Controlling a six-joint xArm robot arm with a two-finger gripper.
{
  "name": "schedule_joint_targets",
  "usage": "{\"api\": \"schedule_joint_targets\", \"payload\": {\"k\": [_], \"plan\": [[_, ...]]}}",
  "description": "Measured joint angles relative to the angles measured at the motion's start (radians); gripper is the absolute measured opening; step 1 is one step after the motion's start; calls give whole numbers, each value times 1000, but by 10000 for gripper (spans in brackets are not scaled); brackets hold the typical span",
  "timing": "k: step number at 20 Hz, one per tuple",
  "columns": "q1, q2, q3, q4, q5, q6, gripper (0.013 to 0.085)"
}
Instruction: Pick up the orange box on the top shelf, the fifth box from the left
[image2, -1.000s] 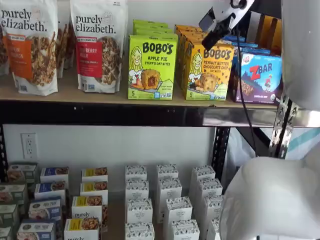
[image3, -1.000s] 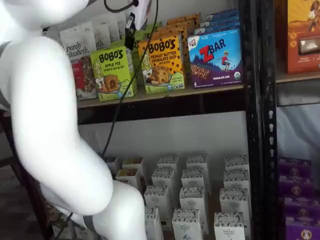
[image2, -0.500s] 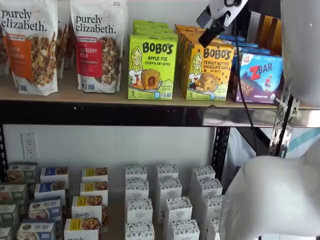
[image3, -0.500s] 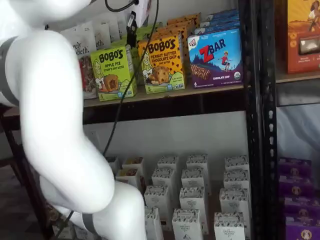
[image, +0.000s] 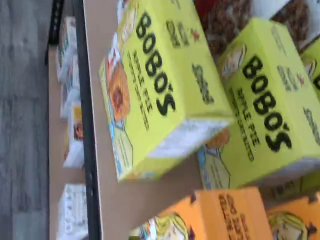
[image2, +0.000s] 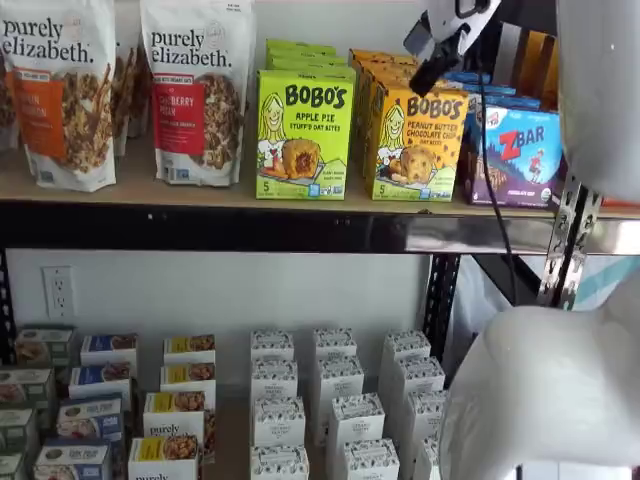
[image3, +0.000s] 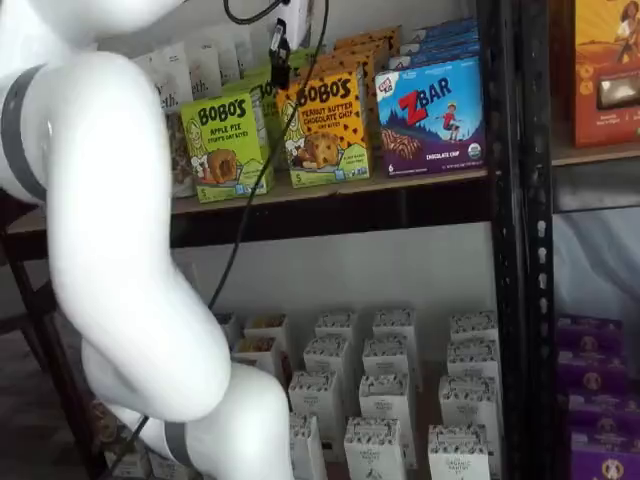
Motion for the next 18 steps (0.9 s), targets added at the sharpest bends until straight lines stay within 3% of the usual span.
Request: {"api": "schedule_joint_targets", "payload": {"k": [6,11,18], "plan": [[-20,32,-15,-37,-1,-36,850],[-34,100,-86,-56,77,-48,850],[-16,119,-83,-49,15,-44,850]]}}
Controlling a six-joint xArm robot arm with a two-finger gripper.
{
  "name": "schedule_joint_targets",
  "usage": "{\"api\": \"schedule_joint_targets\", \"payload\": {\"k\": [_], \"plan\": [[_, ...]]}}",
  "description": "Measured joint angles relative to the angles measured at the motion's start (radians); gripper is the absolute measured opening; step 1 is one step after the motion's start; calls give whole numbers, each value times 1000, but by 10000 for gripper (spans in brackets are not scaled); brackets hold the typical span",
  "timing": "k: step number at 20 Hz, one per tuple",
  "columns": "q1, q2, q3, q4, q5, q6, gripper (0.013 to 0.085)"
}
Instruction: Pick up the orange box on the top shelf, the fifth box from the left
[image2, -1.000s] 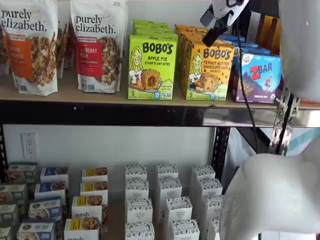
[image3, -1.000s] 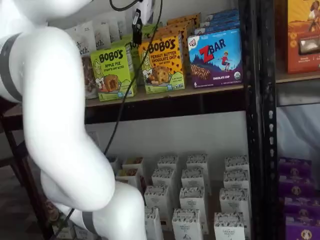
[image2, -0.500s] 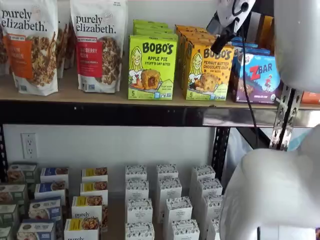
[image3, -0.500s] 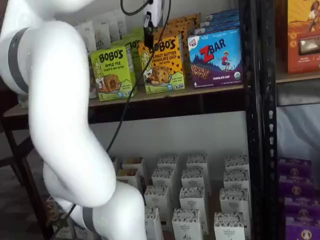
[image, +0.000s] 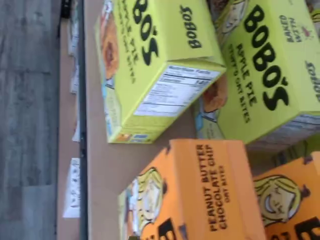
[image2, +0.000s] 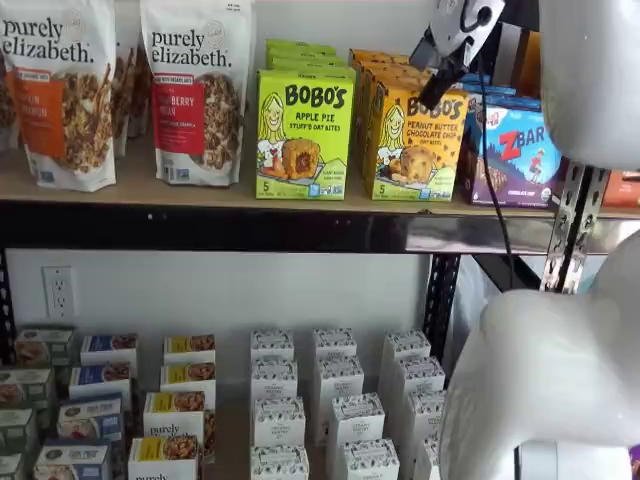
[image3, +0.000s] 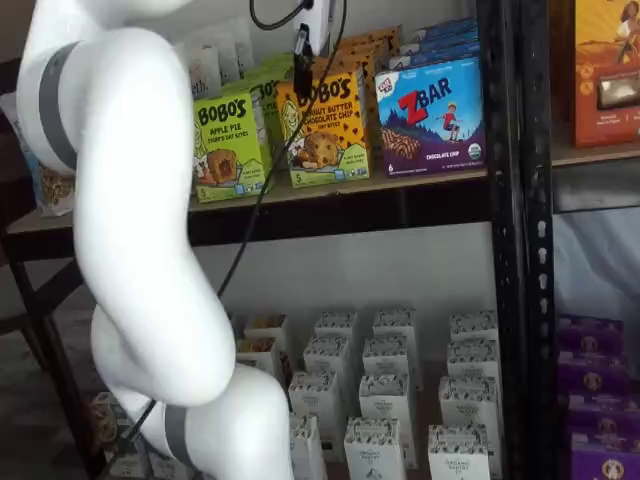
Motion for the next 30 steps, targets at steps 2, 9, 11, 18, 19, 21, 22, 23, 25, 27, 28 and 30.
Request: {"api": "schedule_joint_targets", "payload": {"k": [2,9,11,18,19,21,22,23,25,27,28,30], "plan": [[12,-2,11,-17,-38,1,850],[30,10,14,-86,-86,-3,850],[26,17,6,-91,-75,-6,850],[18,54,-49,-140,2,-12,850],[15,60,-60,-144,18,-13,850],[9,76,-85,-152,55,-16,850],[7,80,-91,-154,64,-17,850],[5,82,-96,-156,71,-18,850],[3,89,-106,-163,87,-20,850],[2,92,-110,-165,94,-20,850],[2,93,-112,-166,98,-20,850],[5,96,-115,-174,104,-19,850]]}}
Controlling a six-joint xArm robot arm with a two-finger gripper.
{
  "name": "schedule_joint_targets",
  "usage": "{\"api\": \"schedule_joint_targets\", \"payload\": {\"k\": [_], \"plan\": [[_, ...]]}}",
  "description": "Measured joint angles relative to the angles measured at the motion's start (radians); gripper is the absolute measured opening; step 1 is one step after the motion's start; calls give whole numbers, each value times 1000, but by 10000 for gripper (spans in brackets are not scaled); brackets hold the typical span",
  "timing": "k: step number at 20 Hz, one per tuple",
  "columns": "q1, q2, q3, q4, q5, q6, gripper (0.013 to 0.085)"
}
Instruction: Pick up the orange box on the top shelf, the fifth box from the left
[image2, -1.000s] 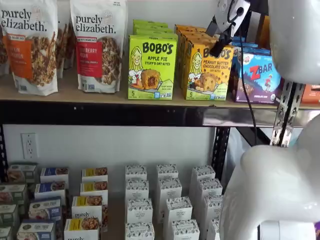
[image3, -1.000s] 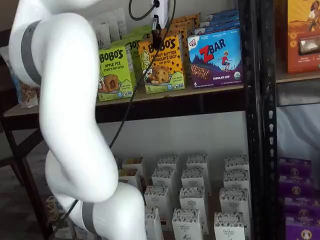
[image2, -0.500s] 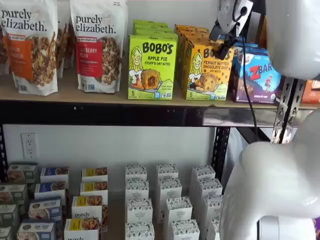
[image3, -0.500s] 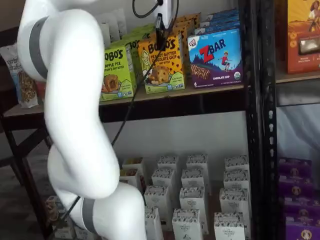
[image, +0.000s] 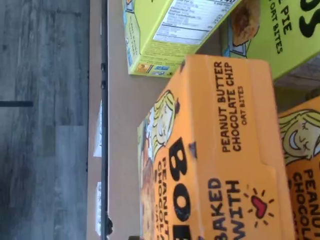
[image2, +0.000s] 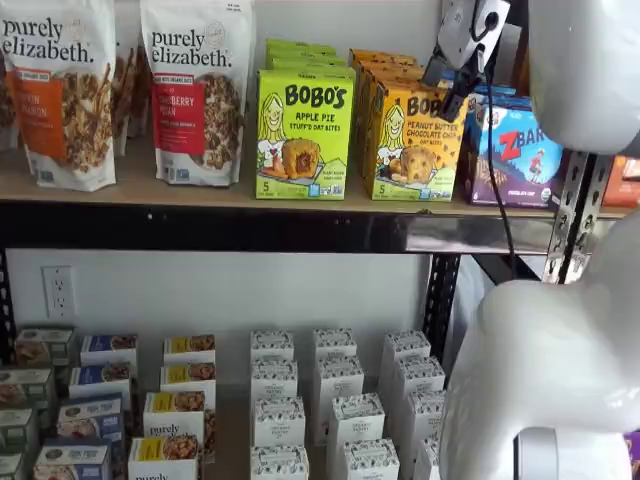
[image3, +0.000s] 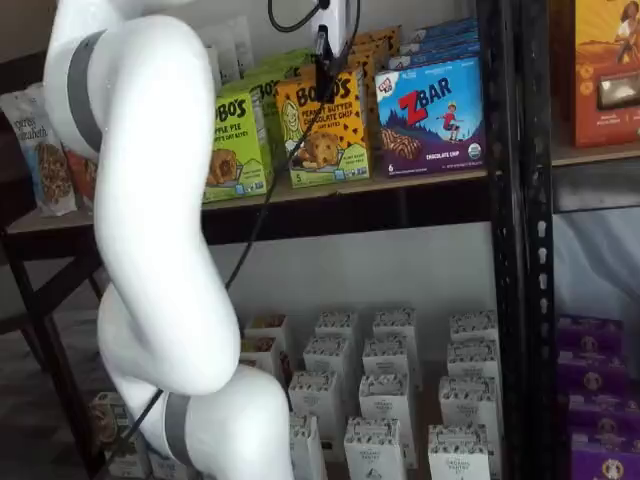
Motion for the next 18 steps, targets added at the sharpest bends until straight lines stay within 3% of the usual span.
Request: {"api": "schedule_joint_targets", "payload": {"k": [18], "plan": [[37,5,30,-82,-31,13,850]]}}
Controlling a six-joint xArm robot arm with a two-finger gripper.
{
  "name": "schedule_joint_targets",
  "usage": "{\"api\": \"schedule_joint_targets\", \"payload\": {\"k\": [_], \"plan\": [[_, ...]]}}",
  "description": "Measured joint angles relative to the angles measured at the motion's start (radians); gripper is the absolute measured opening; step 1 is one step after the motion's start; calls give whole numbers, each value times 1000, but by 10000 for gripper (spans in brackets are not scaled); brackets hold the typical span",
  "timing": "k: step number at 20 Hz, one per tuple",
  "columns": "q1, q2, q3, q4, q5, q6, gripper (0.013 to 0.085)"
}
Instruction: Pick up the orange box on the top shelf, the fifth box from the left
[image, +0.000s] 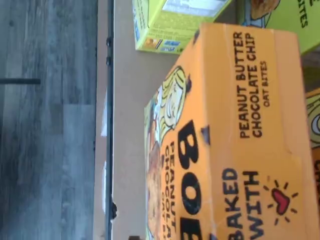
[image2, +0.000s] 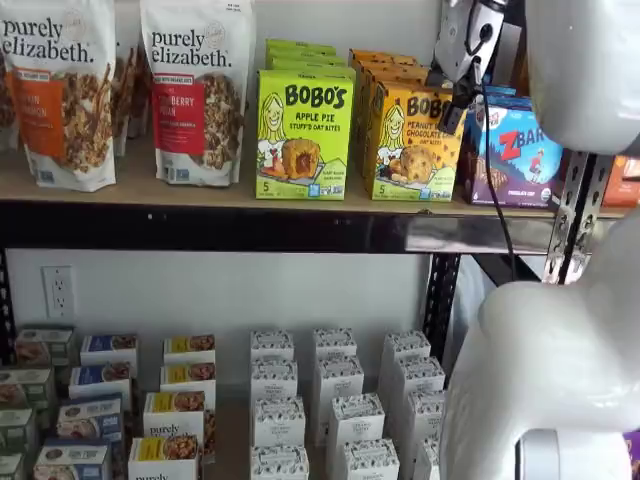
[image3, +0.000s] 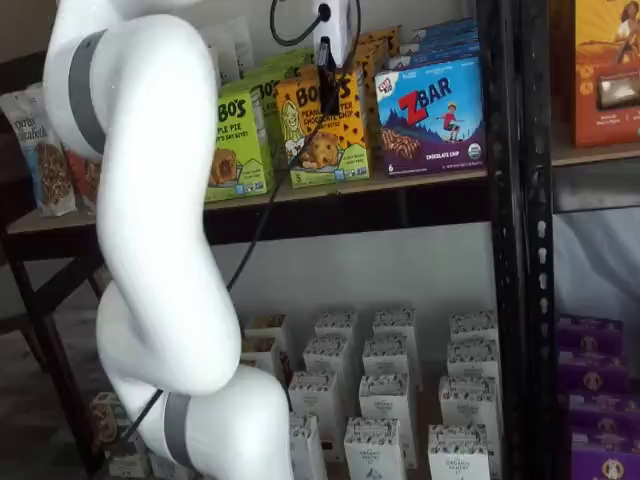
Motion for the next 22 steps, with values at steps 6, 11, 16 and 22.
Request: {"api": "schedule_joint_targets", "payload": {"k": [6,11,16,22], "plan": [[13,6,0,-29,-6,9,850],[22,24,-26,-54,30,16,850],[28,34,-39,-65,52,23,850],[39,37,-40,-79,60,32,850]]}}
